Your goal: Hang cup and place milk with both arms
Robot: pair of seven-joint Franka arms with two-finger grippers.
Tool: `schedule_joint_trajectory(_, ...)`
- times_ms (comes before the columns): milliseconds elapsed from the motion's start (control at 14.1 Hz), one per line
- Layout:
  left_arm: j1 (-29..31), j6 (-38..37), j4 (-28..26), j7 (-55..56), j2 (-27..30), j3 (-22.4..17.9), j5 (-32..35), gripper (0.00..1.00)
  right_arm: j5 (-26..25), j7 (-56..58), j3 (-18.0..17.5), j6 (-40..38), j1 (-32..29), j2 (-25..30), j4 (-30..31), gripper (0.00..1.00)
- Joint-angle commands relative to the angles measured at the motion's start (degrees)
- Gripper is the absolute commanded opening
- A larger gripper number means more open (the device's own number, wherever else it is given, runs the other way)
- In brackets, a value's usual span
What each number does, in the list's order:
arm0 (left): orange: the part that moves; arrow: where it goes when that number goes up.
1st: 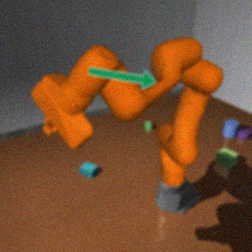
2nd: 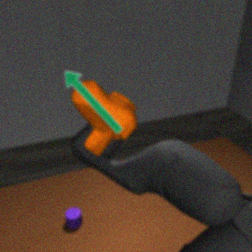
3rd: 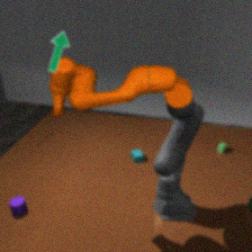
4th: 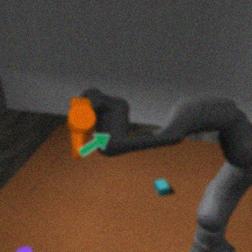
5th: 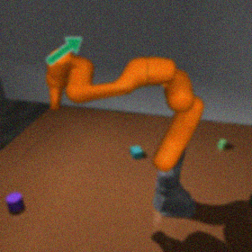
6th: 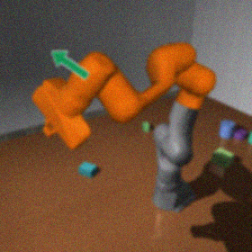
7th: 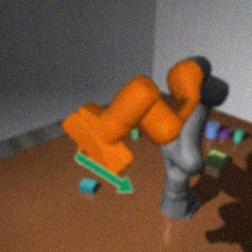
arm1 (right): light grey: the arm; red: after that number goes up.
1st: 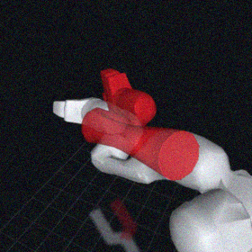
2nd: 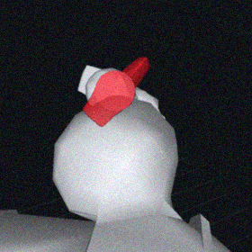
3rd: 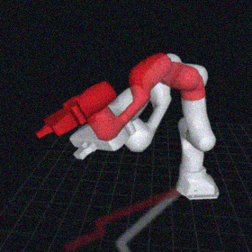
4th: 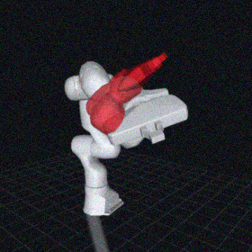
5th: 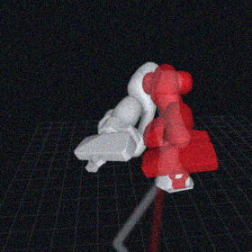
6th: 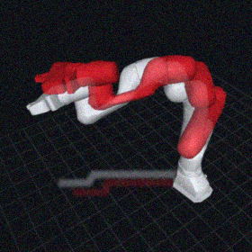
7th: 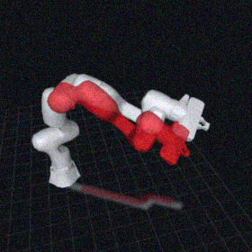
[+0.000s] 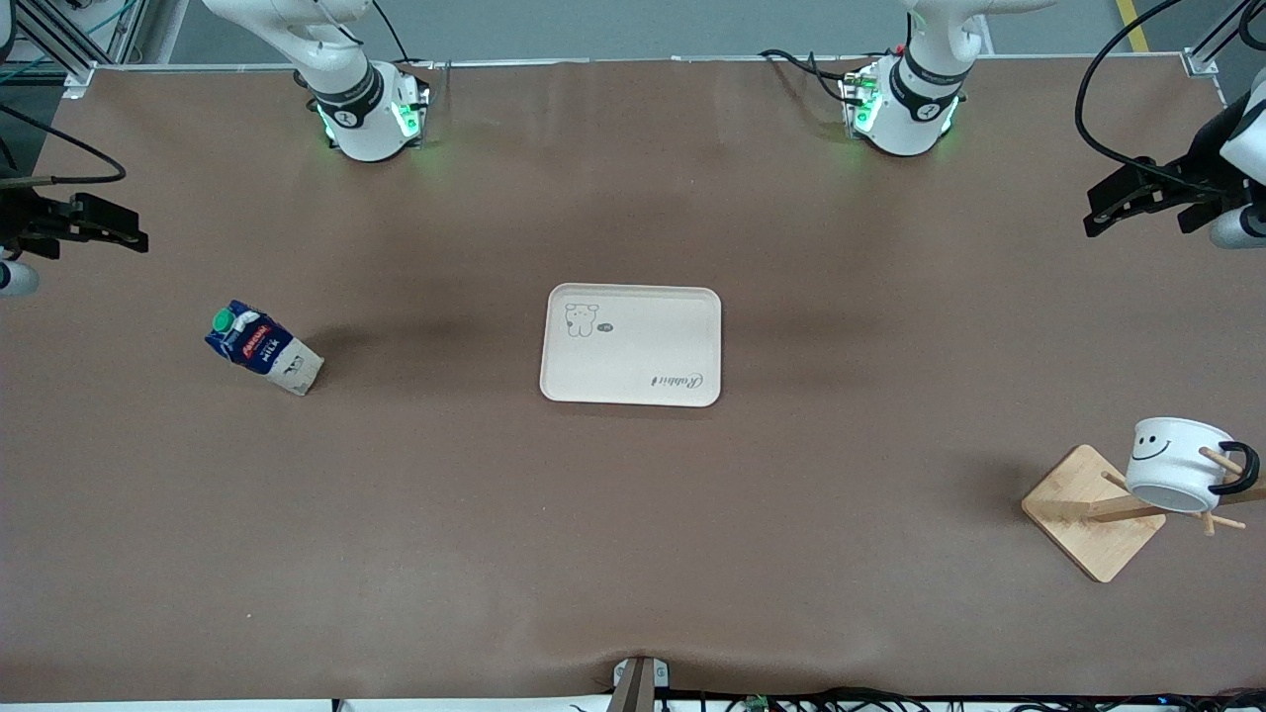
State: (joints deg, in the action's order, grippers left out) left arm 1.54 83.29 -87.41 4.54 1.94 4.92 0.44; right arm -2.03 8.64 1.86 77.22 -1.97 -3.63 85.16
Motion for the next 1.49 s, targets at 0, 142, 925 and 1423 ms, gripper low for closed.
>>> schedule_joint_trajectory(0, -0.1, 0.5, 0.4, -0.3, 0.1, 0.1, -0.1, 1.0, 2.2, 0.8, -0.4, 0.5, -1.1, 0.3, 0.3, 1.0)
schedule_joint_trajectory(142, -0.1, 0.4, 0.7, -0.2, 0.0, 0.1, -0.1, 1.0, 3.1, 0.8, -0.4, 1.0, -2.3, 0.3, 0.3, 1.0)
schedule_joint_trajectory(925, 0.0, -0.5, 1.3, -0.4, -0.4, -0.1, 0.0, 1.0, 4.1, 0.9, -0.4, 1.5, -2.6, 0.4, 1.5, 1.0)
schedule_joint_trajectory(1423, 0.1, -1.8, 1.3, -0.2, -0.4, -0.2, 0.0, 1.0, 4.1, 0.9, -0.4, 1.8, -2.7, 0.4, 1.5, 1.0)
